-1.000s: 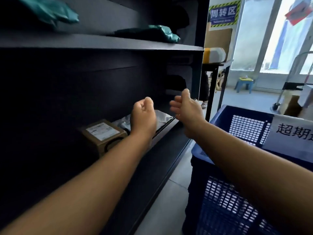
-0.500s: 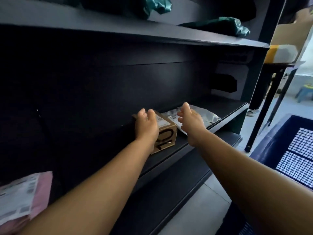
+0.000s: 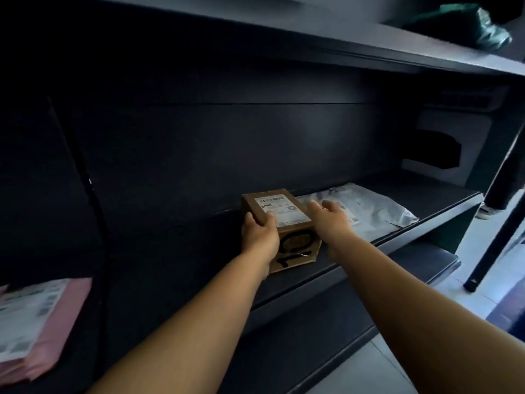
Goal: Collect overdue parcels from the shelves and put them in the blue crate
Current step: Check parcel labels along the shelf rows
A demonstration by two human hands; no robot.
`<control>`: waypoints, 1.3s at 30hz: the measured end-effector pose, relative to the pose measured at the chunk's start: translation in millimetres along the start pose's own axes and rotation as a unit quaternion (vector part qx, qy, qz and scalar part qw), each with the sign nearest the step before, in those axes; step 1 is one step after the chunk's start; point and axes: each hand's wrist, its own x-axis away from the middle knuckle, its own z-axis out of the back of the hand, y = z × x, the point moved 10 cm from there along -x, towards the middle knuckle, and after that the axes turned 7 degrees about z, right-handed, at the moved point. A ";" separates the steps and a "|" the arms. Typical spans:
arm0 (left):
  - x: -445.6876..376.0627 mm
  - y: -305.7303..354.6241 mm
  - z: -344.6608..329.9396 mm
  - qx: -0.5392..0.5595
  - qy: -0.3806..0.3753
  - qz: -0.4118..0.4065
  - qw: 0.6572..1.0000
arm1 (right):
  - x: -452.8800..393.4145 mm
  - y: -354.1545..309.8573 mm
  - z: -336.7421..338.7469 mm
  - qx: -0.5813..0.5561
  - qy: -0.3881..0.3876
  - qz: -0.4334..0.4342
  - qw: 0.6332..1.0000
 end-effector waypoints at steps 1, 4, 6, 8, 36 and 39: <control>-2.7 -3.9 -0.8 -0.004 0.000 0.004 1.000 | -3.3 4.0 -1.3 0.007 -0.004 -0.004 1.000; -9.5 -17.2 0.8 -0.008 0.007 0.015 1.000 | -9.5 15.2 -5.9 0.027 -0.015 -0.013 0.999; -11.5 -22.6 1.3 -0.002 0.007 0.015 1.000 | -12.0 25.2 -12.0 0.016 -0.028 -0.024 0.999; -10.6 -23.2 -0.5 0.006 0.002 0.007 1.000 | -9.6 31.0 -16.5 -0.008 -0.041 -0.036 0.998; 20.4 2.7 -9.9 0.069 -0.060 -0.173 0.981 | 23.3 10.7 12.2 -0.217 0.011 0.085 0.972; 23.2 11.4 -25.4 0.057 -0.055 -0.163 0.984 | 23.0 5.4 30.4 -0.203 0.032 0.070 0.976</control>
